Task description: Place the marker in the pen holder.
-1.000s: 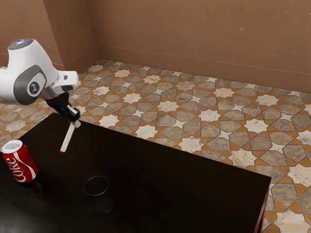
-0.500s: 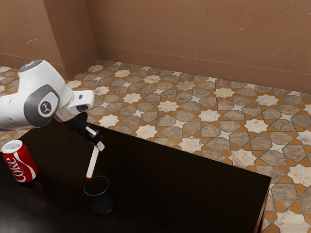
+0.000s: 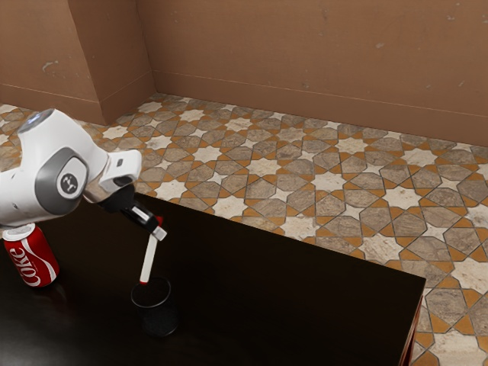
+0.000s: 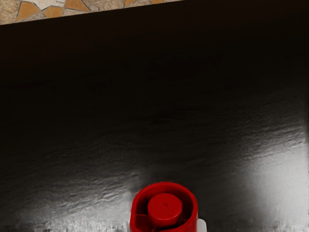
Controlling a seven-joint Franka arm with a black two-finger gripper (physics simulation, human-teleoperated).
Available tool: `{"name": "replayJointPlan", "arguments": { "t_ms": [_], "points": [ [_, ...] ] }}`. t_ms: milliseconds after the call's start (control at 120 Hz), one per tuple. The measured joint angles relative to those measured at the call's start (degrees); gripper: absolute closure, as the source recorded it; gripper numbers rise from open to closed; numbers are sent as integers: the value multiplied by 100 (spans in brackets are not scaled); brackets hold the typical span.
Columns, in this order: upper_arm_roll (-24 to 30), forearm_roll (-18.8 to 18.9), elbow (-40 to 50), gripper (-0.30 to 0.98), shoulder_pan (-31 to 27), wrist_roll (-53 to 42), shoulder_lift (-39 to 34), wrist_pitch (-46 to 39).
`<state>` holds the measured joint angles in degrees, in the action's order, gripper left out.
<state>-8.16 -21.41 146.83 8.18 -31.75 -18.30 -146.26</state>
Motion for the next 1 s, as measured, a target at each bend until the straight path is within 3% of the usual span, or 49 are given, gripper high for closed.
{"name": "replayJointPlan", "arguments": {
  "t_ms": [183,383,583,767,867,1000],
  "points": [
    [8,-201,214,79,122,-189,-62,-303],
    [9,-989,356,79,153,-581,-8,-598],
    [9,-1212,668,79,154,-909,20,-812],
    [29,-1295,636,40,165,-1222,21,-809],
    [26,-1286,506,25,148,-1362,11,-758],
    [18,-799,94,13,92,-1444,-4,-476]
  ]
}}
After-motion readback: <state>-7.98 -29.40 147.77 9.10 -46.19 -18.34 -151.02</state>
